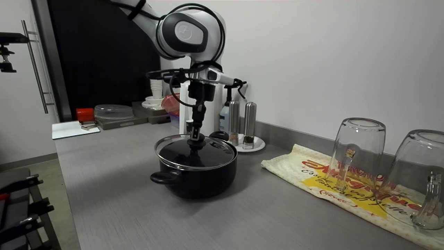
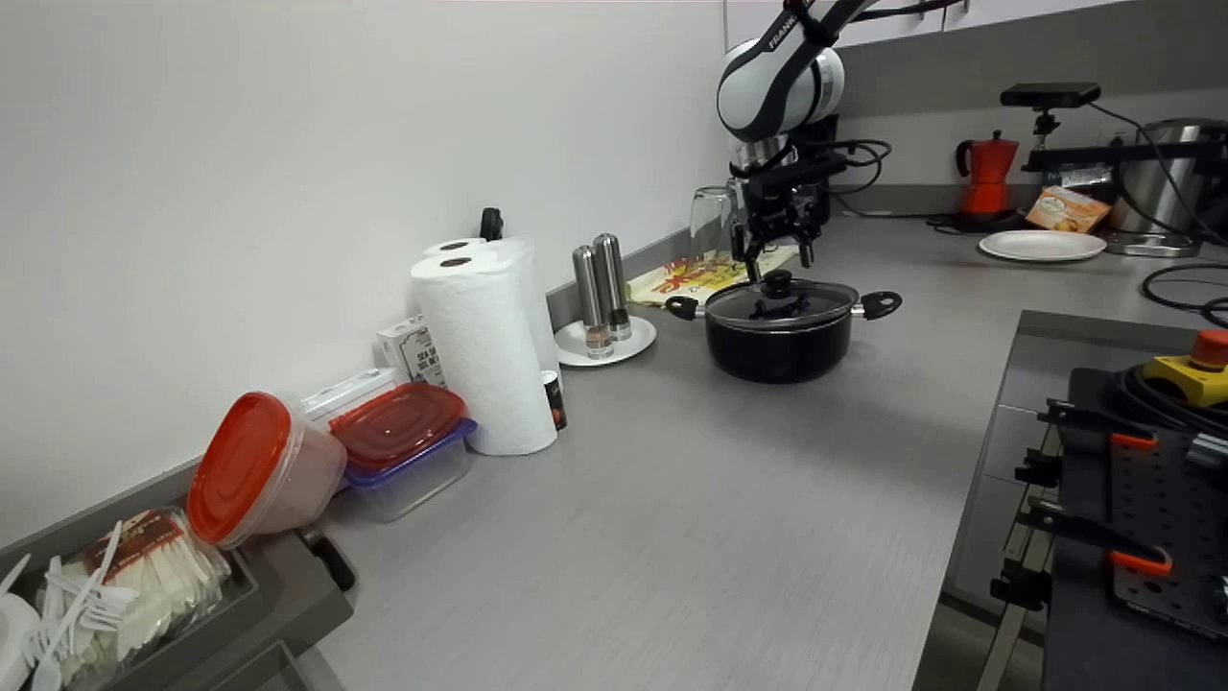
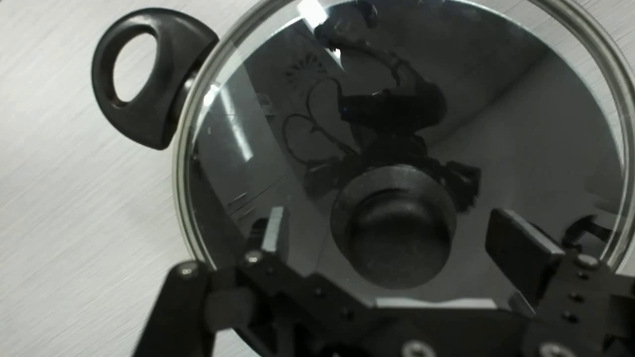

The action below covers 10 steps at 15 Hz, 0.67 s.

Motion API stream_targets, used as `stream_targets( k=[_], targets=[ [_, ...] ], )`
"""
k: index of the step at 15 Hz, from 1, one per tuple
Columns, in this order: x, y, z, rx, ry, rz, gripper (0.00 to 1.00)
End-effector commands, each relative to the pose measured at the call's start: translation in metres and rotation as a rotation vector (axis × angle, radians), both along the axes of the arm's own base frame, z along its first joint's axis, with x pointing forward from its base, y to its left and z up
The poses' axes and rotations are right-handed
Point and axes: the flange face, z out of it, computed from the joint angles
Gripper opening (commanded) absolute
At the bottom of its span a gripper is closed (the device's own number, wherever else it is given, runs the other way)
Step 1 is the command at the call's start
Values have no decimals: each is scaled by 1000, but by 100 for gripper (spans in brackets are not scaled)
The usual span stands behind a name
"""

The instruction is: Take the lid off the pot on the counter

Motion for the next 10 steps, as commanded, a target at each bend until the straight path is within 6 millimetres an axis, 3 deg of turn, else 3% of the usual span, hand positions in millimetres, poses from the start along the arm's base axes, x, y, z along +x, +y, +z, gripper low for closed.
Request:
stream_targets(
  k=[1, 4, 5, 6, 10],
  targets=[
    [8, -4, -8, 12, -8, 17, 100],
    [9, -6, -16, 7, -10, 18, 100],
    [10, -6, -18, -1, -14, 22, 75],
    [10, -7, -20, -2, -16, 24, 73],
    [15, -5, -20, -5, -31, 31, 43]
  ],
)
